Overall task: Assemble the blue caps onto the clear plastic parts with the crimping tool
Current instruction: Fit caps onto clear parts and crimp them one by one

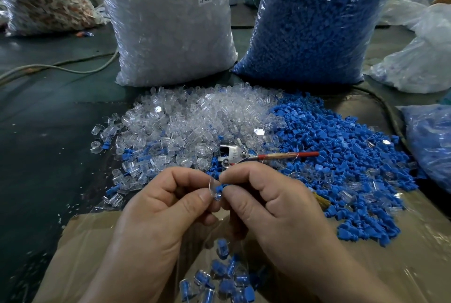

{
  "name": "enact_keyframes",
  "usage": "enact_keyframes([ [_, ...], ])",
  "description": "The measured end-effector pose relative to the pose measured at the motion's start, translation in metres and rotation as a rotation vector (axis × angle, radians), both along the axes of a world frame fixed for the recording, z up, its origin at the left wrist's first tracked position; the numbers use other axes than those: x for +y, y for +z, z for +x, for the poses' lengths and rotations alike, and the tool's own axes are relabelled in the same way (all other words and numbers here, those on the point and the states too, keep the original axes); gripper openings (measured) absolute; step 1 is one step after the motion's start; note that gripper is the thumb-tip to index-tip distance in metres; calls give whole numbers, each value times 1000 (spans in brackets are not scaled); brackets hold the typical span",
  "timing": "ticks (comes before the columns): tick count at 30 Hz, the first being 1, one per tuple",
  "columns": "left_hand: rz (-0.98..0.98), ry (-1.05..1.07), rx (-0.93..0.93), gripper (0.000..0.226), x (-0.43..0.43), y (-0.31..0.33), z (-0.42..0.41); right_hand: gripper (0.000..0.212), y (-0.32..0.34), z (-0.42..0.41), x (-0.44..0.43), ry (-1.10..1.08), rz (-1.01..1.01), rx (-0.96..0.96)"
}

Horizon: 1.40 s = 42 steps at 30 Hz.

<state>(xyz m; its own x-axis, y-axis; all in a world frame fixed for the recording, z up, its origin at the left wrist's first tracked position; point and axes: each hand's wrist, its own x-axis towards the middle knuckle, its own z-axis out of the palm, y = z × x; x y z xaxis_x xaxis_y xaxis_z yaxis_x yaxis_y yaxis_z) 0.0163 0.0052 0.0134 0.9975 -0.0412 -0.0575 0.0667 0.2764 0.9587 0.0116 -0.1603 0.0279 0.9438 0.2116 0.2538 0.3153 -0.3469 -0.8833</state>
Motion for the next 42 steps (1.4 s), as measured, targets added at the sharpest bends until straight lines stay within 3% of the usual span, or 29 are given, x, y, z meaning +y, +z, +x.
enact_keyframes([
  [2,21,0,-9,31,1,-3,1,8,-1,1,-2,-13,-27,19],
  [4,17,-6,-11,22,2,-6,1,6,-1,0,-3,-11,-14,36],
  [9,172,5,-32,41,5,-8,-1,11,-2,0,-2,-23,-136,-92],
  [15,357,21,-94,33,9,-11,0,13,-3,3,-1,12,-295,-218],
  [20,314,-90,-72,36,8,-10,-1,23,-4,3,-1,49,-336,-252],
  [25,288,-40,-64,30,3,-13,2,32,-1,2,-2,64,-419,-243],
  [28,178,38,1,37,-1,-9,1,42,-1,7,-7,-73,-616,-260],
  [32,143,66,38,19,-4,-1,0,72,-7,21,-32,-229,-947,11],
  [36,161,56,31,18,-3,1,0,73,-9,26,-41,-228,-1073,52],
  [42,170,19,34,17,1,-1,0,67,-5,29,-42,-252,-1050,26],
])
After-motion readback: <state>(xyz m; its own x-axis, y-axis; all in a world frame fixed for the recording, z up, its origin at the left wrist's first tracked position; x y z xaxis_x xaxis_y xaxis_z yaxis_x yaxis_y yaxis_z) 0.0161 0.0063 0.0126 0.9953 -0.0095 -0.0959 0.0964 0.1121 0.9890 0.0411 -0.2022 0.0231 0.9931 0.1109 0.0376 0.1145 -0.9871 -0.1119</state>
